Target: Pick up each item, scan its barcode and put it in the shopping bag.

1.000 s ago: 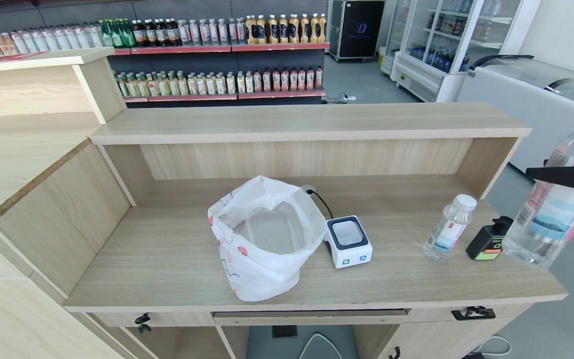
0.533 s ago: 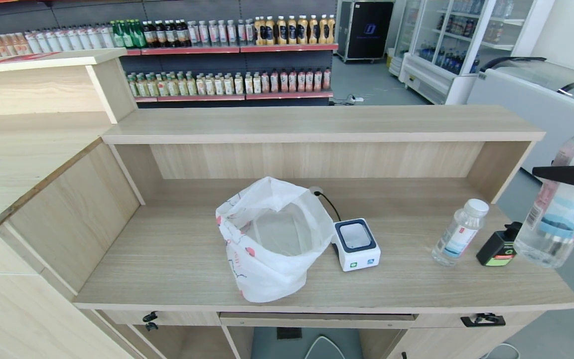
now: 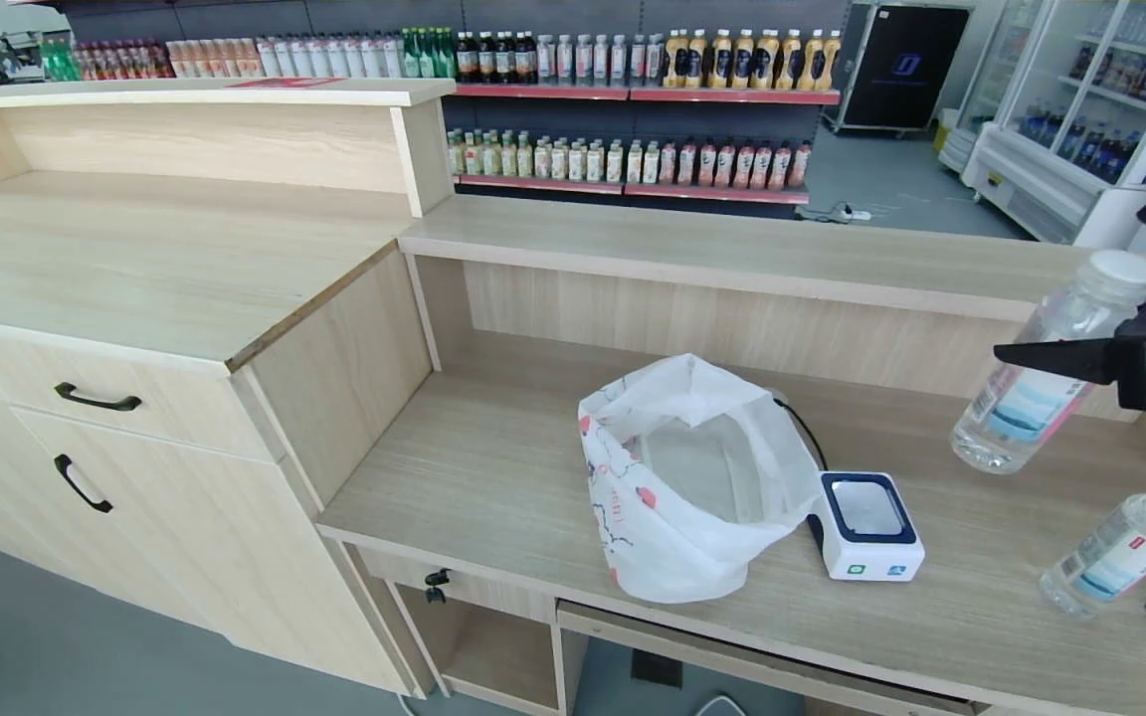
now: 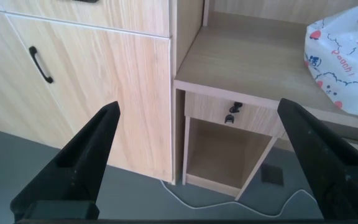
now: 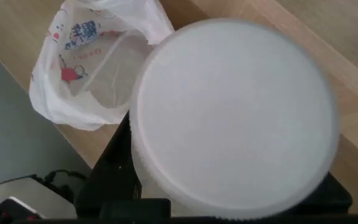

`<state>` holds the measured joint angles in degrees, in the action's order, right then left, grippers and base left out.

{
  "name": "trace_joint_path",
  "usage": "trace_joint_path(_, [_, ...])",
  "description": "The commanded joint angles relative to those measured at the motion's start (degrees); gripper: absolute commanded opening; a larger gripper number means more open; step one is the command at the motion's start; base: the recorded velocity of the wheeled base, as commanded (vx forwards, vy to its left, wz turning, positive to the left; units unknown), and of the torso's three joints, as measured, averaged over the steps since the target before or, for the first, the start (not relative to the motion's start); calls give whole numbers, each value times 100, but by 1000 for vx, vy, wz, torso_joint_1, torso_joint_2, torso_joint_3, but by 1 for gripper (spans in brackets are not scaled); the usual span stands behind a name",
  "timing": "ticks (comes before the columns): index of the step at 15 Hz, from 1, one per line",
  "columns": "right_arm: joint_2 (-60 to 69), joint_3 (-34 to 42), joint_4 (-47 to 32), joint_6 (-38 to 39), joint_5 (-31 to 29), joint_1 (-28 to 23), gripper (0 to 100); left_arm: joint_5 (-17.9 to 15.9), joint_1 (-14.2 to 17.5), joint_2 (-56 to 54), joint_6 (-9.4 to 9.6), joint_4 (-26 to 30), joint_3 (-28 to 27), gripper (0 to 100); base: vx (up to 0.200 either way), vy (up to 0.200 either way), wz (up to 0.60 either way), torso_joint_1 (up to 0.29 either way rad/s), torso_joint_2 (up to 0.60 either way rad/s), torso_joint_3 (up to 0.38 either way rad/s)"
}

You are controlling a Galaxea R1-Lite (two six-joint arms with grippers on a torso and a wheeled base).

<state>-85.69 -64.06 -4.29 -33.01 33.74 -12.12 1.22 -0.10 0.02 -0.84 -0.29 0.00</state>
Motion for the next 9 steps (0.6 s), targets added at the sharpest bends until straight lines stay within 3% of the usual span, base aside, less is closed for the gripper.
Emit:
trace_joint_path(1, [-616, -10, 60, -496, 18, -10, 0, 1, -8, -2, -4, 3, 0, 100, 0, 0, 0, 0, 0, 0])
trace_joint_path(4, [-1187, -1, 587, -1744, 80, -45, 0, 1, -8, -2, -4, 3, 0, 100, 0, 0, 0, 0, 0, 0])
trace_joint_path(9, [-1899, 8, 1747, -2587, 783, -10, 0, 1, -8, -2, -4, 3, 0, 100, 0, 0, 0, 0, 0, 0])
